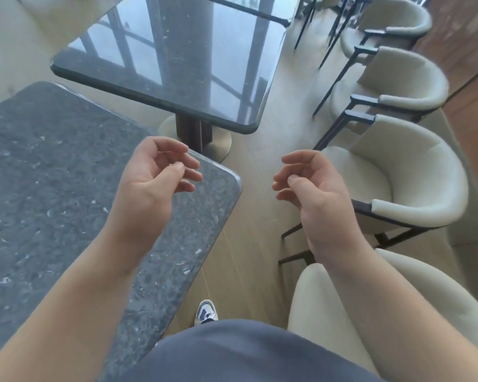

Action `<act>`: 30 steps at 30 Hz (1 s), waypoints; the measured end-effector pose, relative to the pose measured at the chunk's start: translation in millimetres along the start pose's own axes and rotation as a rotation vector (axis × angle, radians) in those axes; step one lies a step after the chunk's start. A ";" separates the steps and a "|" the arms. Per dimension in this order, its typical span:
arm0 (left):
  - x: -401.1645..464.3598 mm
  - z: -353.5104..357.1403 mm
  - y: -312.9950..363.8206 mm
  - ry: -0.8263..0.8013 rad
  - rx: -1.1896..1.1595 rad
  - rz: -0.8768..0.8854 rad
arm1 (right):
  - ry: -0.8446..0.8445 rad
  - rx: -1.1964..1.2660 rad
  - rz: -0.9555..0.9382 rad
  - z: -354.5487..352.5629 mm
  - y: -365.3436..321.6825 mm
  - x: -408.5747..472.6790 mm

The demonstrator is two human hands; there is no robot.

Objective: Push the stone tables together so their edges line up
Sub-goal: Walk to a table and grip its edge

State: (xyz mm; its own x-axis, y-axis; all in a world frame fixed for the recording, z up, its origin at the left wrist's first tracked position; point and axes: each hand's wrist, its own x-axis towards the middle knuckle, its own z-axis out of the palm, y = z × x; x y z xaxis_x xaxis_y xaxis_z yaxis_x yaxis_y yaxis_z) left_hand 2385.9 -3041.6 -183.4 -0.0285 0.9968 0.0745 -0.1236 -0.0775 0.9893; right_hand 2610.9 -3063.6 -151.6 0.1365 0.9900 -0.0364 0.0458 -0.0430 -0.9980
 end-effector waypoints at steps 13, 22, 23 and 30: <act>72.3 -28.2 -21.3 0.301 0.028 -0.030 | -0.331 -0.022 0.027 34.6 22.5 150.8; 164.2 42.6 -68.2 0.711 0.039 -0.098 | -0.671 -0.123 0.101 13.2 50.1 322.7; 171.2 55.4 -72.0 0.750 0.030 -0.132 | -0.707 -0.137 0.130 9.2 52.1 338.4; 187.8 114.5 -94.9 0.983 -0.013 -0.255 | -0.931 -0.240 0.226 14.8 82.4 407.9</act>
State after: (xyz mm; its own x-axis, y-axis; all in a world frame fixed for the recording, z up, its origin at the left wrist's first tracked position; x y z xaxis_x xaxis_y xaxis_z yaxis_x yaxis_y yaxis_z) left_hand 2505.9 -2844.9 -248.9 -0.8019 0.5272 -0.2810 -0.2510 0.1295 0.9593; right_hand 2655.7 -2661.3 -249.4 -0.6617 0.6613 -0.3533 0.3283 -0.1681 -0.9295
